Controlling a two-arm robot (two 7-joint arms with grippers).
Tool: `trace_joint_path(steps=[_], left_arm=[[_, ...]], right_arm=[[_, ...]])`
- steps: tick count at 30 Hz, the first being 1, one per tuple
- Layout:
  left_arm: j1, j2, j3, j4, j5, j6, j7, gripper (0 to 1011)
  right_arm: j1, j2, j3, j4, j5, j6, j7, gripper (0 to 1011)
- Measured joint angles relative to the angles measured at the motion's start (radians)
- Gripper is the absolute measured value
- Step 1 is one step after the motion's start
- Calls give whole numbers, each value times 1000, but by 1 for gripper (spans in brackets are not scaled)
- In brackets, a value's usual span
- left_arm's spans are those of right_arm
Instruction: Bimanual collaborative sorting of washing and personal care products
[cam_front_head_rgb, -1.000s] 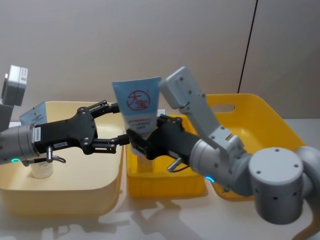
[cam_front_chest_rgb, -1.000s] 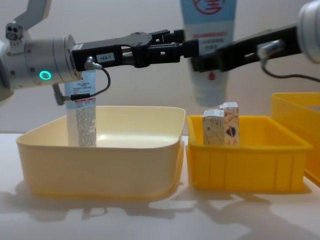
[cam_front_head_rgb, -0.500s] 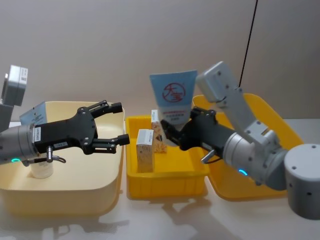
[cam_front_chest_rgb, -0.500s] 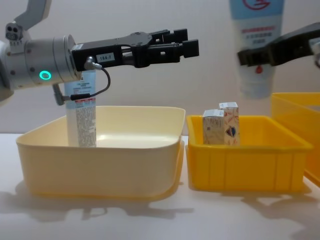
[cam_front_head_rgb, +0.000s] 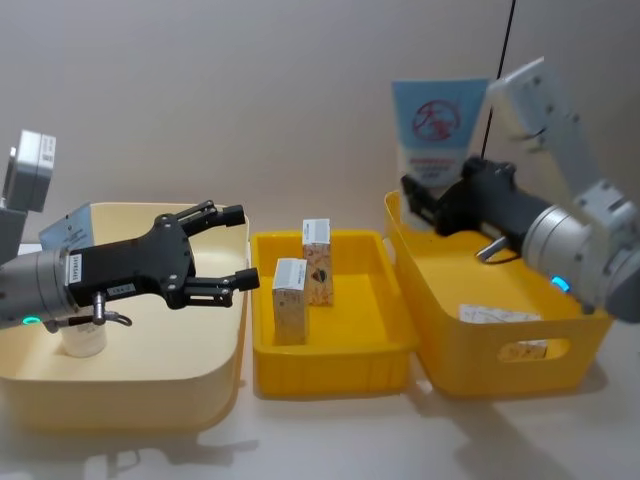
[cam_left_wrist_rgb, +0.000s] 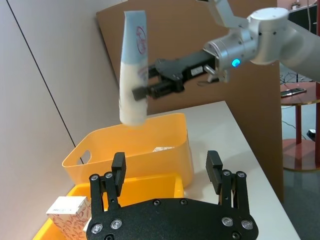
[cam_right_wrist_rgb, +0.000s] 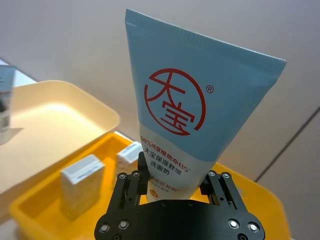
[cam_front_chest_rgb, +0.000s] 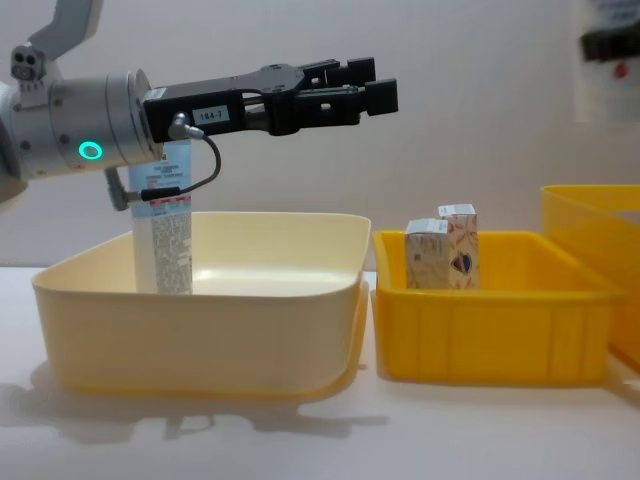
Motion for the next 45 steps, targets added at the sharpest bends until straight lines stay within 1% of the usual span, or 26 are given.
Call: trace_joint_path(steps=[2,6,8,11,12,18,23,25,26,31,35,38,39,40,45], left_arm=[[0,0,0,0,0,0,0,1000],[0,0,0,0,0,0,0,1000],[0,0,0,0,0,0,0,1000],[0,0,0,0,0,0,0,999],[0,0,0,0,0,0,0,1000],[0,0,0,0,0,0,0,1000],[0,0,0,0,0,0,0,1000],[0,0,0,0,0,0,0,1000],[0,0,0,0,0,0,0,1000],[0,0,0,0,0,0,0,1000],[0,0,0,0,0,0,0,1000],[0,0,0,0,0,0,0,1000],[0,0,0,0,0,0,0,1000],[0,0,0,0,0,0,0,1000],[0,0,0,0,0,0,0,1000]], right_arm=[[12,9,9,8,0,6,6,547],[53,38,28,33,0,40,30,547],[67,48,30,41,0,50,38,547],[99,69,31,64,0,81,62,547],[116,78,30,75,0,98,75,547],[177,110,12,119,-1,156,122,547],[244,136,-17,176,-2,215,166,547],[260,141,-25,191,-2,235,179,547],[279,146,-35,210,-1,254,191,547],[324,155,-56,259,2,305,218,547],[357,157,-66,308,10,364,237,547],[368,157,-66,332,13,391,242,547],[373,155,-65,346,16,412,244,547],[375,154,-63,352,17,422,245,547],[380,145,-42,398,25,484,245,547]])
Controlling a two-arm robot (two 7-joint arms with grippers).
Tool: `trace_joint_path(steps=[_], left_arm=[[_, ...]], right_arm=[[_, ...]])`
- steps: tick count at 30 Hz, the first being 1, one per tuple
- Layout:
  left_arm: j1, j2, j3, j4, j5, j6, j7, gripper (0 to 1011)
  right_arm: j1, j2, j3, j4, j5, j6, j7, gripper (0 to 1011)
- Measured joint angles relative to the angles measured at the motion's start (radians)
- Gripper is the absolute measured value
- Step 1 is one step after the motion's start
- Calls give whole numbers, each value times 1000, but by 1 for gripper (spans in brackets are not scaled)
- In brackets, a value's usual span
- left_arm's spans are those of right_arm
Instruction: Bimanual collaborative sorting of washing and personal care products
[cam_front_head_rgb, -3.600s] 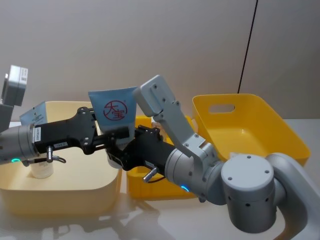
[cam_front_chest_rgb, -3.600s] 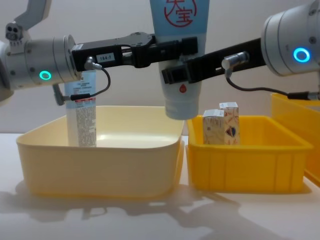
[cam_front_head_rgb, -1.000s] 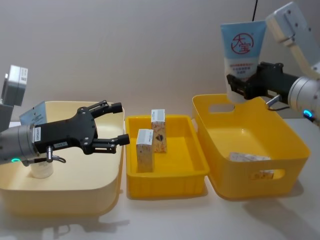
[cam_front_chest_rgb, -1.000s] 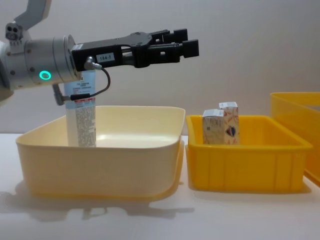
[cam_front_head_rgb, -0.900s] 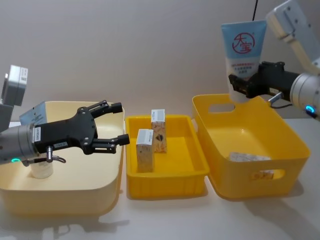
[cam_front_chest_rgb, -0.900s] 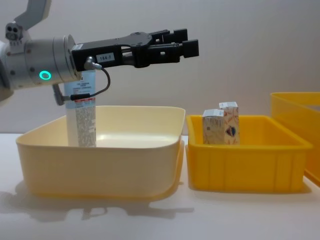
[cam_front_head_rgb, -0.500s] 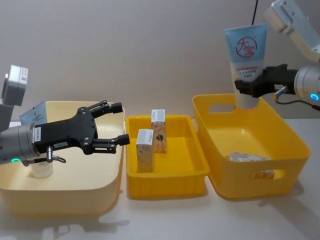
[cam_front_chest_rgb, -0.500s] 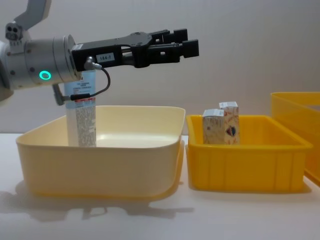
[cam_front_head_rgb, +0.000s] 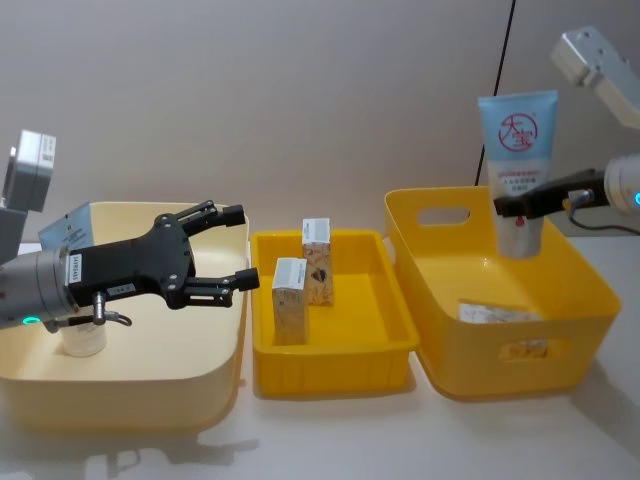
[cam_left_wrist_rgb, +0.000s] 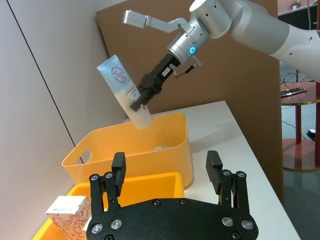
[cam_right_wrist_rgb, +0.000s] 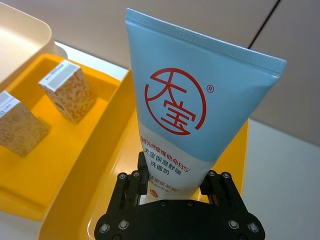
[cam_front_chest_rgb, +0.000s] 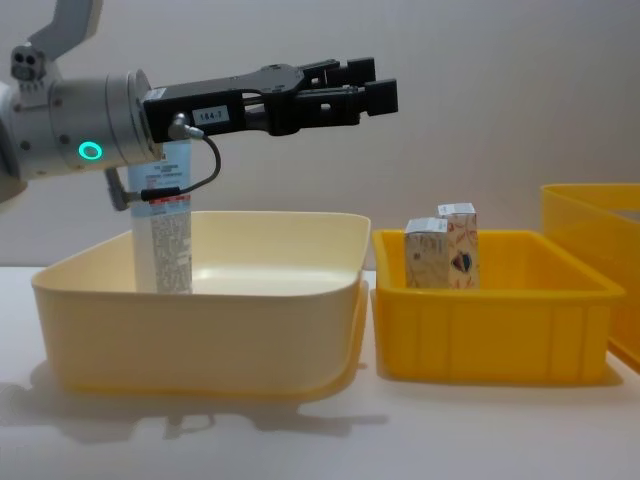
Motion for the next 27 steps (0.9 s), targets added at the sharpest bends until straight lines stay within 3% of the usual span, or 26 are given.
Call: trace_joint_path(steps=[13,27], left_arm=[[0,0,0,0,0,0,0,1000],[0,0,0,0,0,0,0,1000]], right_arm=[[5,-12,28,55,9,79,-5,563],[6,-16,38,76,13,110,-7,960]])
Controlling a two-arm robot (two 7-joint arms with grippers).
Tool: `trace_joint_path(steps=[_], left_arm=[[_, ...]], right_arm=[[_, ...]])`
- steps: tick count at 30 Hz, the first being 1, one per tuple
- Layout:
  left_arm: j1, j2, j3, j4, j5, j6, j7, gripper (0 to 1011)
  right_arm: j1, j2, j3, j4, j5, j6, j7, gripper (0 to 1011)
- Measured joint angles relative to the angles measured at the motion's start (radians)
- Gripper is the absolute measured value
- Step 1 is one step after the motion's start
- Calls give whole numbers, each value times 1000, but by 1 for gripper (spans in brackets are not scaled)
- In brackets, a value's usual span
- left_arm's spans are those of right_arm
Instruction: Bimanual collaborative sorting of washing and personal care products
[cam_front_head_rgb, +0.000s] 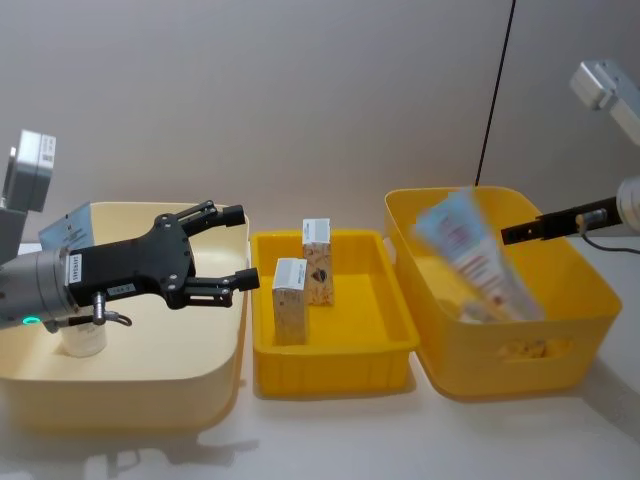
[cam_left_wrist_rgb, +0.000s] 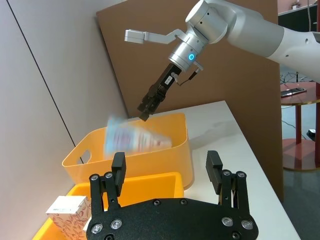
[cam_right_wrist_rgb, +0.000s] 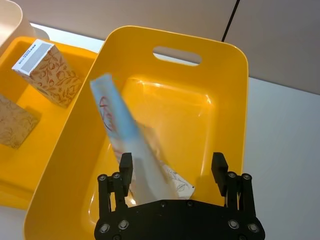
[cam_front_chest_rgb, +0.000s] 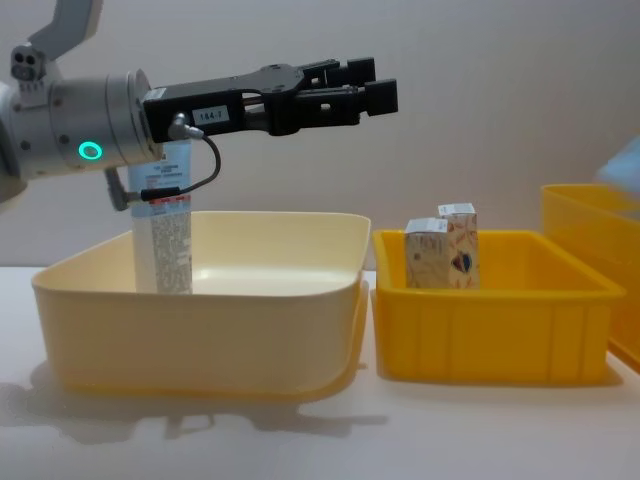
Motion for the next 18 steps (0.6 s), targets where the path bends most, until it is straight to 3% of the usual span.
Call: trace_joint_path(steps=[3,18], left_arm=[[0,0,0,0,0,0,0,1000],[0,0,0,0,0,0,0,1000]], right_arm=[[0,0,1,2,0,4,0,1001],[1,-2,4,8,1,11,-1,1001]])
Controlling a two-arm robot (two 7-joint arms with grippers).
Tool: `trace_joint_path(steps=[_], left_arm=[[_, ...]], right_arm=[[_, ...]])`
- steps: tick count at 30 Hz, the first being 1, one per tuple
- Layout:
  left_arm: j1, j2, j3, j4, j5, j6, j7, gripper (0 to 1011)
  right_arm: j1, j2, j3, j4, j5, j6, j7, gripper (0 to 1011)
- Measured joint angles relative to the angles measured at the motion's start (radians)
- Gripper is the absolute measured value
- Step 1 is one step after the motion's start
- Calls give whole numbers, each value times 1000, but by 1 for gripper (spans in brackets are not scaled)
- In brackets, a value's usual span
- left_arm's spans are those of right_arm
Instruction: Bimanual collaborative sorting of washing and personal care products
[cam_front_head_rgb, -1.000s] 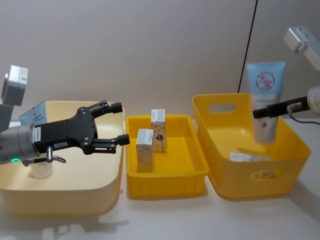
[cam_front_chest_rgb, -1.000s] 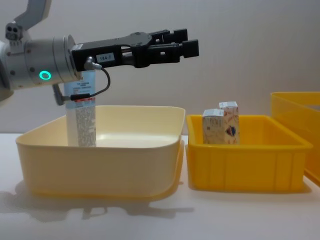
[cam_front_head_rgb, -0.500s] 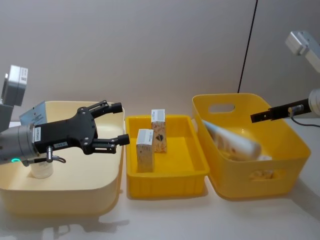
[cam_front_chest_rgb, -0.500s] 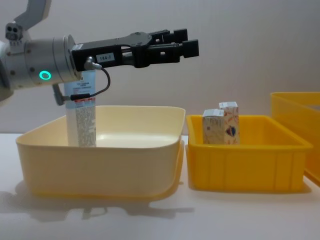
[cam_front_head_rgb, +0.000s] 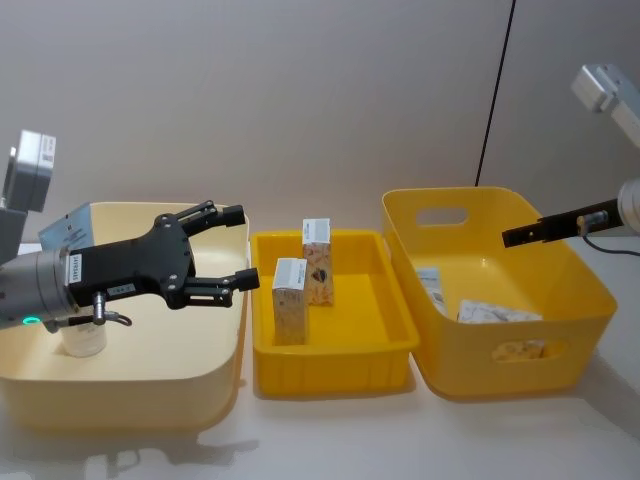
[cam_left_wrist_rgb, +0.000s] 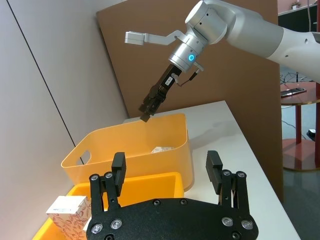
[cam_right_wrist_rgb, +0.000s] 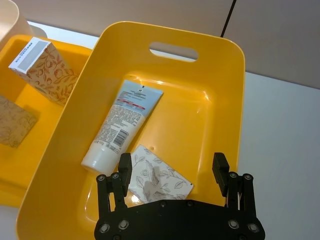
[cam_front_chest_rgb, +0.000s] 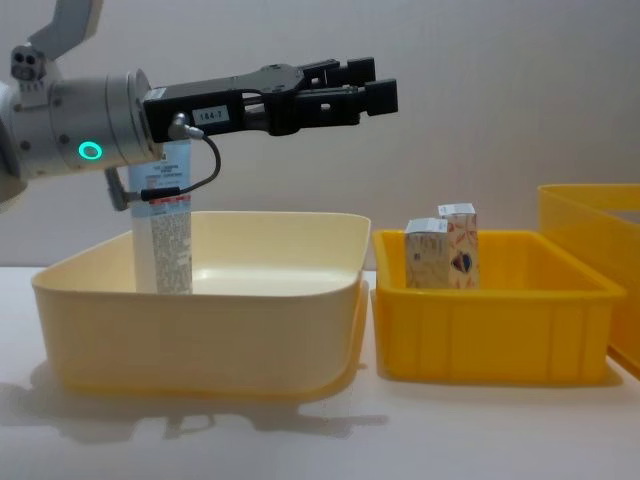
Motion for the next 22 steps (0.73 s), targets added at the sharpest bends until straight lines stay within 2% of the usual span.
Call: trace_joint_path(steps=[22], left_arm=[[0,0,0,0,0,0,0,1000]], right_arm=[[0,0,1,2,0,2,0,1001]])
